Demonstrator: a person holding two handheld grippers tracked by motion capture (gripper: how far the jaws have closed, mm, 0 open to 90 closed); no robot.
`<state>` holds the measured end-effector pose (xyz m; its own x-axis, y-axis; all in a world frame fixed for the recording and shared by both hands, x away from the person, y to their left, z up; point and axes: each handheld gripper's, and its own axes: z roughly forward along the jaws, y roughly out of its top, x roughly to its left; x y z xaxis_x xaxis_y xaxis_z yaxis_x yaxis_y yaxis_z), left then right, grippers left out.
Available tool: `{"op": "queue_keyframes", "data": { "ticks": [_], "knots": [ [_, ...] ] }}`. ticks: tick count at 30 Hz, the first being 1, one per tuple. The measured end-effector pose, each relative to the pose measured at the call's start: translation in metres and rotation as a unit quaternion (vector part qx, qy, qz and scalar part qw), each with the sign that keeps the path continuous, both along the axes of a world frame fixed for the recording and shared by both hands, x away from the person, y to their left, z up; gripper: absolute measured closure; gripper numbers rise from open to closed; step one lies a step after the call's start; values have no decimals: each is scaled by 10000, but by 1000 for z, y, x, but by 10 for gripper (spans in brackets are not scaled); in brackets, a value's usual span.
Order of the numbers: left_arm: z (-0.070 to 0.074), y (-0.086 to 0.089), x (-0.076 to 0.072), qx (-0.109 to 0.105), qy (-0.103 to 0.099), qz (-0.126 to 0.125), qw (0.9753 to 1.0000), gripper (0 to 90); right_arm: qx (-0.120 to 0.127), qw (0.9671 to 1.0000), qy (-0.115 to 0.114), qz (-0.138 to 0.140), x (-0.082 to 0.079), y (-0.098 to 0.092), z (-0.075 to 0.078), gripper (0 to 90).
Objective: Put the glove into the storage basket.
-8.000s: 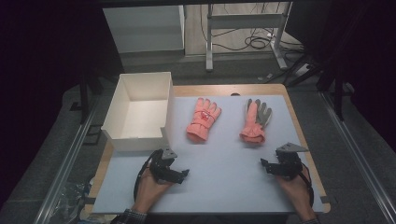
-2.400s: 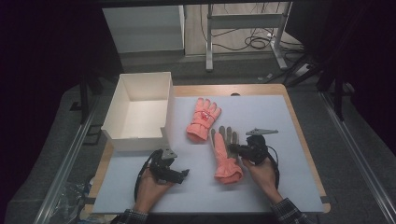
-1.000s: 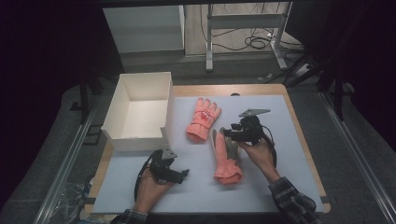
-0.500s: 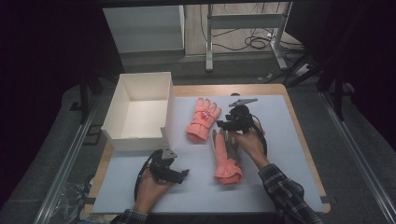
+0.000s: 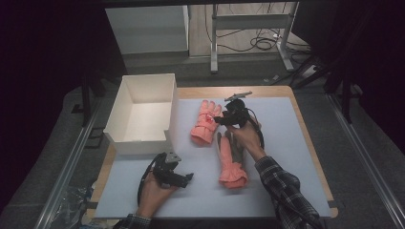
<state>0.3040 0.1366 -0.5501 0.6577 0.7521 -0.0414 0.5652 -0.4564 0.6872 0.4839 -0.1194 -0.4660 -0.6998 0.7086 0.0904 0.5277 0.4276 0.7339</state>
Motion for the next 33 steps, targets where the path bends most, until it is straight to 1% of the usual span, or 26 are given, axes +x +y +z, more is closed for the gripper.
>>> {"op": "queue_keyframes", "data": {
  "ticks": [1,2,3,4,6,8,10,11,12,13,14,16,18,19,20,21,22,23,24,25,26,27,29,31,33],
  "knots": [
    [0,0,0,-5,-2,0,10000,17,2,10000,-15,64,4,4,-1,523],
    [0,0,0,4,4,-1,10000,17,-4,9999,19,116,8,9,-2,539],
    [0,0,0,4,4,2,10000,17,-4,9999,19,116,8,9,-2,539],
    [0,0,0,-7,3,6,10000,17,-51,9998,52,172,12,16,-4,554],
    [0,0,0,-7,4,5,10000,17,-150,9996,64,210,16,22,-7,564],
    [0,0,0,5,4,0,10000,17,-190,9996,72,211,19,25,-10,563],
    [0,0,0,4,3,1,10000,17,-238,9995,110,190,24,32,-14,550],
    [0,0,0,-8,4,5,10000,17,-289,9994,106,170,27,36,-17,495],
    [0,0,0,-7,2,3,10000,17,-359,9992,89,146,29,38,-20,475],
    [0,0,0,-7,2,3,10000,17,-359,9992,89,146,29,38,-20,475],
    [0,0,0,-9,3,6,10000,17,-428,9989,98,133,32,40,-22,463],
    [0,0,0,-10,2,6,10000,17,-424,9988,210,96,37,44,-27,452],
    [0,0,0,-9,-1,3,10000,17,-482,9985,246,85,40,46,-30,460],
    [0,0,0,-11,-2,1,10000,17,-544,9981,271,115,40,48,-33,476],
    [0,0,0,-12,-7,6,10000,17,-645,9973,325,119,41,51,-38,515],
    [0,0,0,-12,-7,6,10000,16,-645,9973,325,119,41,51,-38,515],
    [0,0,0,-13,-8,7,10000,16,-619,9974,356,106,42,50,-39,544],
    [0,0,0,-10,-8,7,10000,17,-533,9974,468,117,43,48,-41,617],
    [0,0,0,-10,-8,7,10000,17,-503,9974,495,109,44,47,-41,662],
    [0,0,0,-11,-10,7,10000,17,-503,9974,495,109,44,47,-41,662],
    [0,0,0,-12,-9,8,10000,17,-434,9974,558,118,44,46,-41,717],
    [0,0,0,-11,-8,8,10000,17,-446,9974,550,119,42,46,-40,799],
    [0,0,0,-11,-9,9,10000,17,-490,9974,513,122,41,46,-39,817],
    [0,0,0,-11,-10,7,10000,17,-637,9971,397,132,38,49,-37,844],
    [0,0,0,-15,-8,11,10000,17,-645,9972,351,105,36,49,-34,855]
  ]
}}
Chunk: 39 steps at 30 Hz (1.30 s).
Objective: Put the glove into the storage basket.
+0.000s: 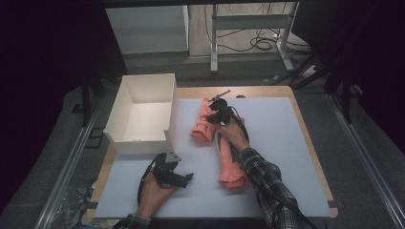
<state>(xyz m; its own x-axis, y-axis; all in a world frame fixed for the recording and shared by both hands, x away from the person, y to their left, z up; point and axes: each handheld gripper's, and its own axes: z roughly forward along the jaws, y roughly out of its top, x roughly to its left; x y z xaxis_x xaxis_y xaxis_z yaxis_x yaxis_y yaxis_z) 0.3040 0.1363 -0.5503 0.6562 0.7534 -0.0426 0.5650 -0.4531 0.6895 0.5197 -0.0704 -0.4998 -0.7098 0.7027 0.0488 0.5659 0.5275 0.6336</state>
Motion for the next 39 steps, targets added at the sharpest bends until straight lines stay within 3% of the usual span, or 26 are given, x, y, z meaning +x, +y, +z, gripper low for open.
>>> {"op": "queue_keyframes", "data": {
  "ticks": [7,11,22,28,39],
  "knots": [
    [0,0,0,4,3,1,10000,17,305,9995,-29,94,-5,-6,19,859],
    [0,0,0,2,2,2,10000,17,435,9984,-51,366,-13,-9,38,856],
    [0,0,0,21,-3,-8,10000,17,582,9945,-60,864,-37,-15,69,853],
    [0,0,0,19,5,-15,10000,17,654,9914,-46,1136,-59,-33,86,852],
    [0,0,0,21,3,-12,10000,17,610,9891,74,1342,-97,-69,95,851]
  ]
}}
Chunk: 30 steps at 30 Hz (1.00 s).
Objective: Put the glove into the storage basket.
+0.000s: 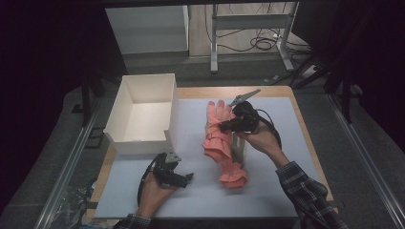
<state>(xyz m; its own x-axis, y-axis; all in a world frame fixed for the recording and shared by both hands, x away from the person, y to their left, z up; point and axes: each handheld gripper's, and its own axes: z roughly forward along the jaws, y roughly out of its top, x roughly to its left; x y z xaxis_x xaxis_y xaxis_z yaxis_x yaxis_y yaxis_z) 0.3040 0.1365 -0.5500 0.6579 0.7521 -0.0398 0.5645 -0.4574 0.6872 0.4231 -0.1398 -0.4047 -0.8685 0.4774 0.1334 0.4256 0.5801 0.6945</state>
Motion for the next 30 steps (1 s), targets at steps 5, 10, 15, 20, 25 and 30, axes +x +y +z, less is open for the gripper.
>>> {"op": "queue_keyframes", "data": {
  "ticks": [5,10,15,20,25,30],
  "knots": [
    [0,0,0,-18,-5,11,10000,17,-108,9999,79,80,-17,-18,0,851],
    [0,0,0,-8,-5,12,10000,17,-187,9995,143,218,-35,-33,-3,850],
    [0,0,0,-9,-10,12,10000,18,-283,9989,225,309,-42,-40,-16,849],
    [0,0,0,-3,-6,5,10000,18,-303,9986,292,335,-39,-42,-29,847],
    [0,0,0,2,-8,2,10000,18,-391,9982,293,354,-36,-39,-47,832],
    [0,0,0,-6,-2,9,10000,18,-543,9980,182,275,-38,-37,-55,779]
  ]
}}
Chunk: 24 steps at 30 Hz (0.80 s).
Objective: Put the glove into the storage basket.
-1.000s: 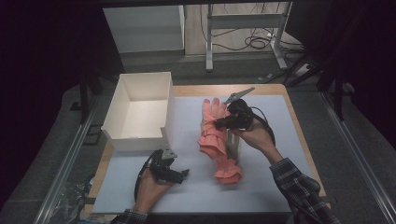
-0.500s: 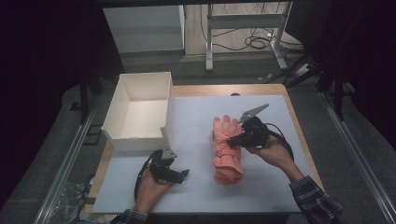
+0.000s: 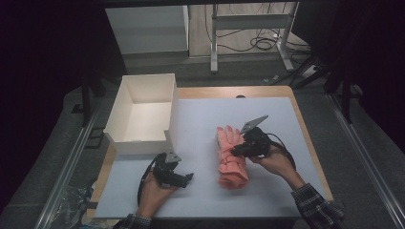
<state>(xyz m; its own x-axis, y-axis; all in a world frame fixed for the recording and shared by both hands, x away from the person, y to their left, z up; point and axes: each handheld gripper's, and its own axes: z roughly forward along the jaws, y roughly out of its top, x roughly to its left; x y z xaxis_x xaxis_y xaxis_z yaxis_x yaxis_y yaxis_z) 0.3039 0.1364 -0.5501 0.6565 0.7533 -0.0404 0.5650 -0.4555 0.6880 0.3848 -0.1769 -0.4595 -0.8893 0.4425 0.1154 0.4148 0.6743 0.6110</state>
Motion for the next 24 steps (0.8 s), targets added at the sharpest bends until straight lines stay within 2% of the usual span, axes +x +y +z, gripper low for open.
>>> {"op": "queue_keyframes", "data": {
  "ticks": [5,6,7,8,11,12,18,21,23,24],
  "knots": [
    [0,0,0,-2,0,0,10000,18,123,9998,-58,-142,-1,-7,-3,657],
    [0,0,0,-1,0,0,10000,18,166,9997,-45,-178,-2,-8,-2,630],
    [0,0,0,-1,0,1,10000,18,338,9991,-38,-252,-2,-12,1,575],
    [0,0,0,3,-3,1,10000,18,338,9991,-38,-252,-2,-12,1,575],
    [0,0,0,-2,-10,7,10000,18,448,9981,-222,-368,-4,-17,7,543],
    [0,0,0,-3,-10,7,10000,18,553,9969,-342,-450,-5,-23,12,540],
    [0,0,0,-1,-10,7,10000,17,667,9937,-580,-689,-10,-40,15,546],
    [0,0,0,-26,-13,22,10000,18,667,9921,-655,-837,-14,-51,10,599],
    [0,0,0,4,-8,3,10000,18,664,9912,-690,-918,-20,-59,2,662],
    [0,0,0,5,-8,2,10000,18,654,9907,-693,-968,-25,-64,-5,729]
  ]
}}
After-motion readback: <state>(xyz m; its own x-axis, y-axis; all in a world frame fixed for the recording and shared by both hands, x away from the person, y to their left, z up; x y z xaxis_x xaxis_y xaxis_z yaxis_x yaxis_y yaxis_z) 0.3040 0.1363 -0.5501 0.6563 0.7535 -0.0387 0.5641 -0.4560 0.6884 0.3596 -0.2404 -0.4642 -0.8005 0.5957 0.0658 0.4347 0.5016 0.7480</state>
